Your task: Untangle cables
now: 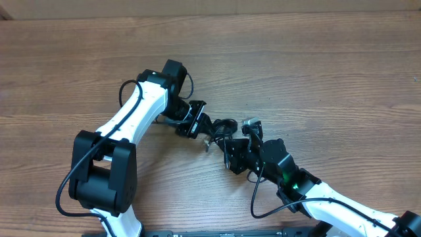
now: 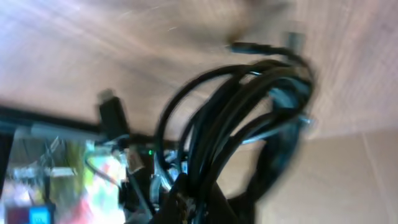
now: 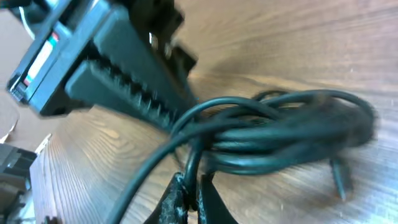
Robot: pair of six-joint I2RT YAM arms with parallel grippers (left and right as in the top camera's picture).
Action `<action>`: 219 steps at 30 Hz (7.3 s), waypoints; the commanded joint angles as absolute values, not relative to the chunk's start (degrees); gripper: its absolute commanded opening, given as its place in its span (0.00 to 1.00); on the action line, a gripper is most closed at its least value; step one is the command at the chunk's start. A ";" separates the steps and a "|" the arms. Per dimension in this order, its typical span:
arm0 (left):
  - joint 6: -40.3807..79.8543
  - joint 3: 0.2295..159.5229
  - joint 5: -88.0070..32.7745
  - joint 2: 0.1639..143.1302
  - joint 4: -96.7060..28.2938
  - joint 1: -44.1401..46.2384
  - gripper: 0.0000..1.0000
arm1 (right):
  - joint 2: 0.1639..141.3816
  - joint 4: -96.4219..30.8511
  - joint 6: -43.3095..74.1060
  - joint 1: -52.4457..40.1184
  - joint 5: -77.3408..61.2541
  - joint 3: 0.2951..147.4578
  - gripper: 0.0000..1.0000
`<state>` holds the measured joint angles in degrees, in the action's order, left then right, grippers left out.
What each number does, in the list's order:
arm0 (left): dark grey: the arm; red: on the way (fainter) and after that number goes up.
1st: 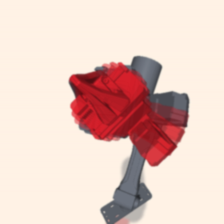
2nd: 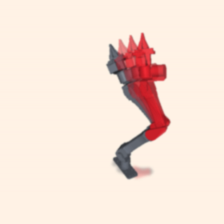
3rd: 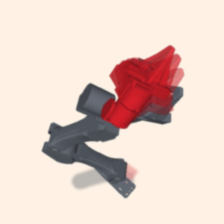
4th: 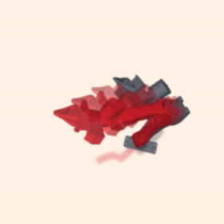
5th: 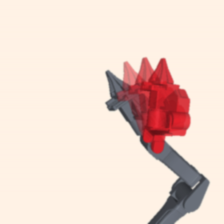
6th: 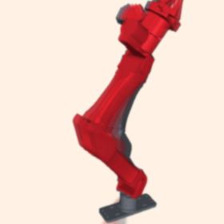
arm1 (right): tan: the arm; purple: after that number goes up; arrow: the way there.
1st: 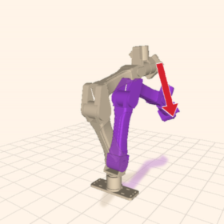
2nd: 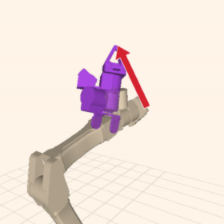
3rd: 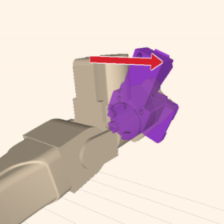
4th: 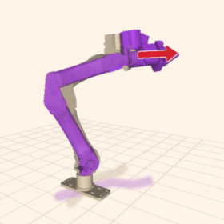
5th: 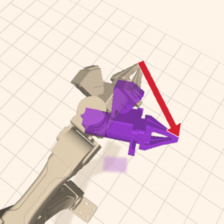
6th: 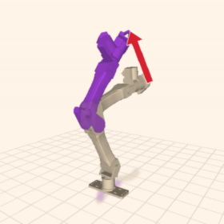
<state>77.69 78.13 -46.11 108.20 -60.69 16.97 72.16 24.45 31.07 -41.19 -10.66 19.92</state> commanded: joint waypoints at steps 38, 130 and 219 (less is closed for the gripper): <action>84.33 79.02 -53.43 106.69 -66.02 12.97 0.04 | 72.69 30.41 34.48 -41.41 -12.27 19.90 0.65; 19.79 79.00 -57.28 106.72 -44.01 13.61 0.04 | 70.28 33.39 28.64 -19.88 -17.02 19.92 0.27; 90.50 82.41 -26.22 106.69 -33.17 33.10 0.04 | 71.24 20.97 64.64 -23.53 -15.42 20.34 0.62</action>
<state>82.19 81.36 -26.11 108.20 -33.17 31.27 70.00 20.25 64.66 -23.29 -17.56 19.90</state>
